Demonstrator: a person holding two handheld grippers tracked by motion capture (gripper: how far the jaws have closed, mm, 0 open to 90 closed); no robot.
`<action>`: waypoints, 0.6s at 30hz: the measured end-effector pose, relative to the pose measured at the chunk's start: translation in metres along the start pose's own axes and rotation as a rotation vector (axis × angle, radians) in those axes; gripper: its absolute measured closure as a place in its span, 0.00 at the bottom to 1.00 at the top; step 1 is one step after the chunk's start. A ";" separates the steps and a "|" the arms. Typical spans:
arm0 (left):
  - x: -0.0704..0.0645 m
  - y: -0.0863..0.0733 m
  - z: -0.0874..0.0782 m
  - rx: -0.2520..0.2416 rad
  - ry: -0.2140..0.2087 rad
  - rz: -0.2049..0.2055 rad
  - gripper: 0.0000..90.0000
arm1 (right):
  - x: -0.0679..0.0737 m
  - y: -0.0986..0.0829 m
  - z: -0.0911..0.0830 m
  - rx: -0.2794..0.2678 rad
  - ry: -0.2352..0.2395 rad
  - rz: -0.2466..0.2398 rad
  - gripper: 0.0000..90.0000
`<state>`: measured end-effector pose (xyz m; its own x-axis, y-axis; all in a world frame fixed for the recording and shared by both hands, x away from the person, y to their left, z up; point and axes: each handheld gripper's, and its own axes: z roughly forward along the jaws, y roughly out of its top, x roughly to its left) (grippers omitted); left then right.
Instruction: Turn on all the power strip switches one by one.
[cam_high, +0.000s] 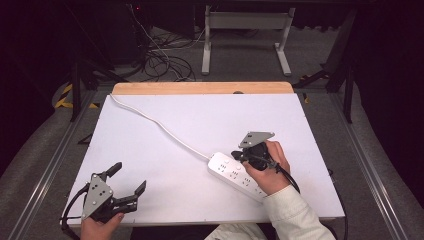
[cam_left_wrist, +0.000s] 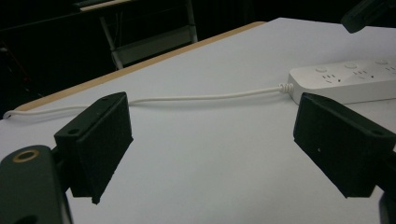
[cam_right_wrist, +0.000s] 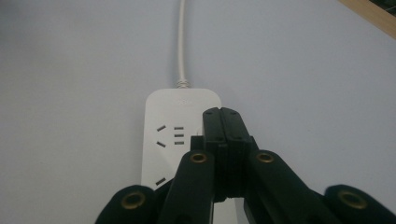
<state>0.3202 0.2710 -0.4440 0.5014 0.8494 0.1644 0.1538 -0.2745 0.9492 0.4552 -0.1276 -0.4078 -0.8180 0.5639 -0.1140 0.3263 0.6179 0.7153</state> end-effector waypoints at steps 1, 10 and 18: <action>0.000 0.000 0.000 0.002 -0.003 -0.006 0.13 | 0.000 0.000 0.000 0.000 0.000 0.000 1.00; 0.001 -0.001 0.001 0.003 -0.005 -0.011 0.13 | -0.001 0.005 0.008 0.004 0.009 0.008 1.00; 0.001 -0.001 0.001 0.007 -0.009 -0.008 0.13 | -0.003 0.005 0.030 0.058 0.038 0.029 1.00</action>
<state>0.3214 0.2715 -0.4449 0.5080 0.8475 0.1540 0.1638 -0.2706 0.9487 0.4738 -0.1098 -0.4243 -0.8249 0.5614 -0.0663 0.3765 0.6330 0.6764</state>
